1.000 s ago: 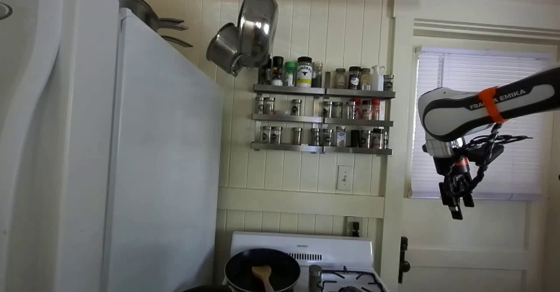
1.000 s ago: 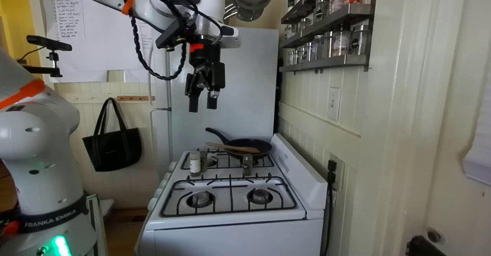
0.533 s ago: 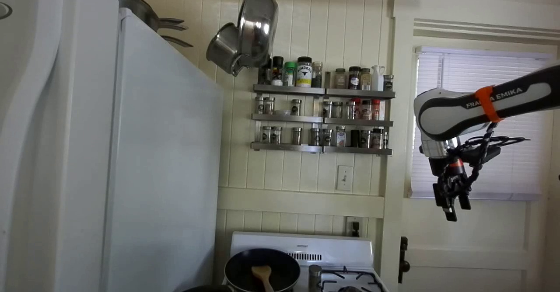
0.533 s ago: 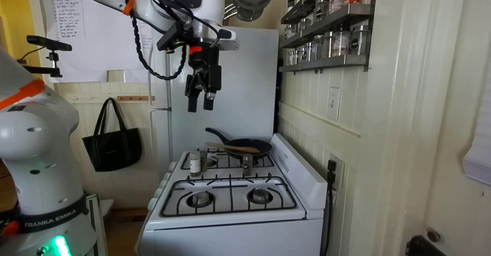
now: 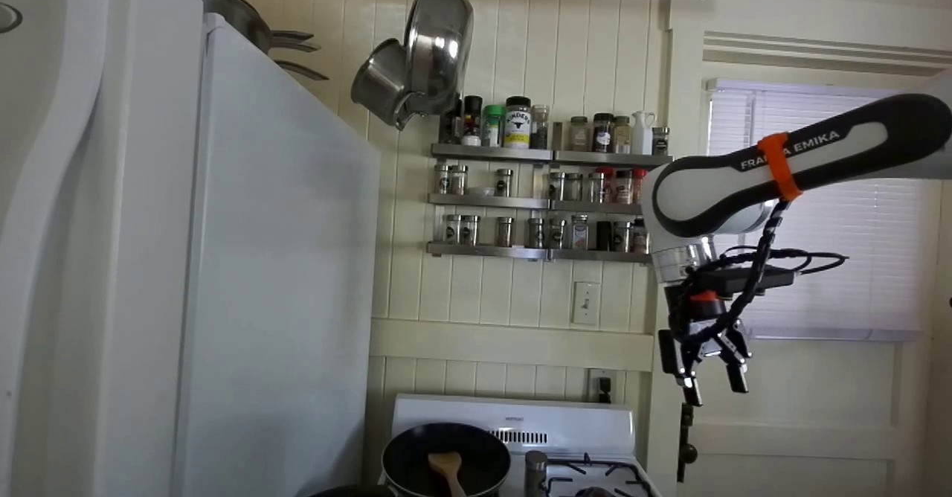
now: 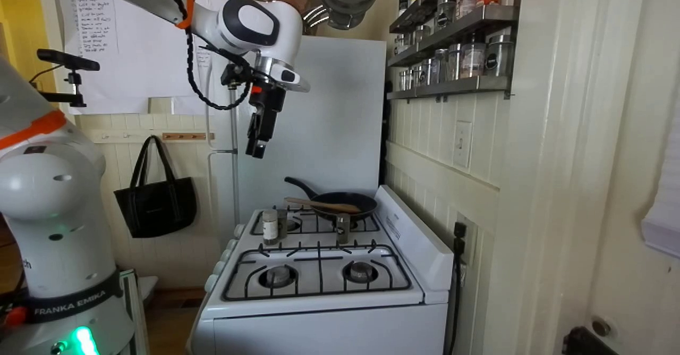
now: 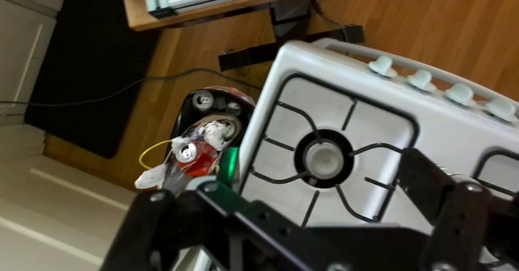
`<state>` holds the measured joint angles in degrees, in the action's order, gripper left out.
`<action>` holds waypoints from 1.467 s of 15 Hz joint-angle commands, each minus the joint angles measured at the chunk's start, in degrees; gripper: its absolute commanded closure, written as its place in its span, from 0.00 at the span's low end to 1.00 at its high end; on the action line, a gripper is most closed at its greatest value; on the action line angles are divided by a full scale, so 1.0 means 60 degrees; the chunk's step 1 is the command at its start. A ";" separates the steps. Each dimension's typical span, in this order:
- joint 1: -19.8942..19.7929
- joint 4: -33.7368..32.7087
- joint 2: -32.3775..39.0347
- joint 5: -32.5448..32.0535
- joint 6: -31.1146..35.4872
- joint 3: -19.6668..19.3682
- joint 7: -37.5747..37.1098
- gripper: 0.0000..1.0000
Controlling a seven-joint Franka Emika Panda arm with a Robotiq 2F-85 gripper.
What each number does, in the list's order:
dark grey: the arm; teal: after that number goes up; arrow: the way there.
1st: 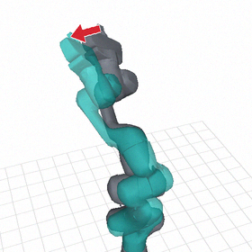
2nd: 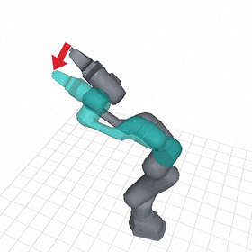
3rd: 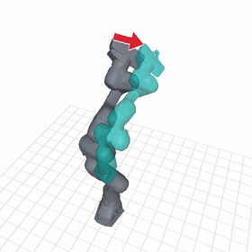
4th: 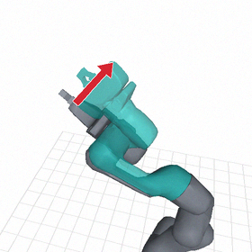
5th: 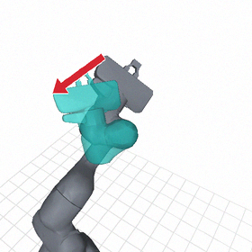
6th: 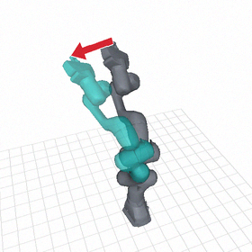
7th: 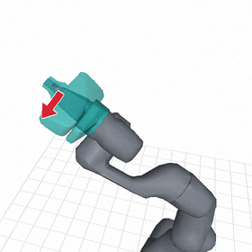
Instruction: Use the wooden spoon to stir the contents on the pan.
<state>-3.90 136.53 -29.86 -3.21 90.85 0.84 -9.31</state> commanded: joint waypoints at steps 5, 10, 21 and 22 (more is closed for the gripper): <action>0.0937 -0.0318 0.1676 0.1890 0.2787 0.1265 -0.1875 0.00; 0.1310 -0.1467 0.3629 0.0989 0.4728 0.2244 -0.3272 0.00; 0.1646 -0.1680 0.3927 0.1100 0.4810 0.2038 -0.2859 0.00; 0.1643 -0.1801 0.4173 0.0854 0.4947 0.2080 -0.2901 0.00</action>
<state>4.60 126.53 -6.34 3.56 119.83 14.42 -26.33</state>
